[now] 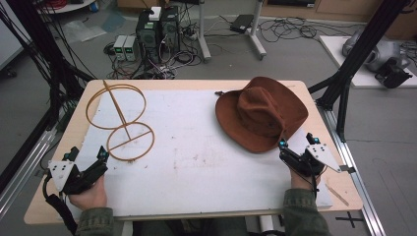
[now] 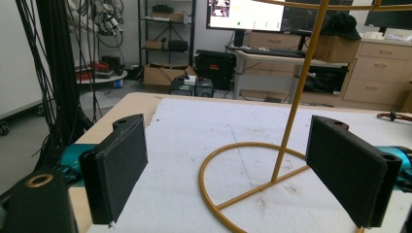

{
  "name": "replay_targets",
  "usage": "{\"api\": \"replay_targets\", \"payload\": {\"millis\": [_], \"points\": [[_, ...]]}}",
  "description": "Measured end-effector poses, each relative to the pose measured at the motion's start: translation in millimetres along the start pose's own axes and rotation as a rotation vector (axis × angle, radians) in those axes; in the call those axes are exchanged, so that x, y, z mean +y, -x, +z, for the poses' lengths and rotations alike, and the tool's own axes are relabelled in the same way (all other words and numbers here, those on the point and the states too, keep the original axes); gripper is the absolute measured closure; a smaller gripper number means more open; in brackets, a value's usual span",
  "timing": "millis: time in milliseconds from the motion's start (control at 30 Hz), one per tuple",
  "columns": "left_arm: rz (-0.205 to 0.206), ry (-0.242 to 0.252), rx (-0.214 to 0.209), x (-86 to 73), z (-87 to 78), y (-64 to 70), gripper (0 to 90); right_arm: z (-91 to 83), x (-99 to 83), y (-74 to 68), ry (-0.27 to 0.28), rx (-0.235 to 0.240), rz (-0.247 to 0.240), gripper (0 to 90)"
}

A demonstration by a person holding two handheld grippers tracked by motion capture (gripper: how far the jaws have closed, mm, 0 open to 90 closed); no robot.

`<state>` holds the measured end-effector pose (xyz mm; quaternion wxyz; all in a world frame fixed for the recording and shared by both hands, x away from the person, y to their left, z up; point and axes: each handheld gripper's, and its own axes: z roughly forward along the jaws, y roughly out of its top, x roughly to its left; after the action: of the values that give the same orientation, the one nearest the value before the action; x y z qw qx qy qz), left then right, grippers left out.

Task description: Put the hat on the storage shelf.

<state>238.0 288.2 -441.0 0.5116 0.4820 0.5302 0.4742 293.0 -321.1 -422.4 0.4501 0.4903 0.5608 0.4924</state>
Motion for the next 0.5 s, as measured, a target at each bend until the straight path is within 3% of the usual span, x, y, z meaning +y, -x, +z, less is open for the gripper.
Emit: {"api": "replay_targets", "payload": {"millis": [300,500], "points": [[0.0,-0.004,-0.006,-0.2,0.1,0.8,15.6,8.2,10.4,1.4,0.003,0.023,-0.005,12.2],[0.0,-0.005,-0.009,-0.3,0.1,0.7,15.6,16.8,17.6,1.8,-0.009,0.068,-0.03,12.0]]}}
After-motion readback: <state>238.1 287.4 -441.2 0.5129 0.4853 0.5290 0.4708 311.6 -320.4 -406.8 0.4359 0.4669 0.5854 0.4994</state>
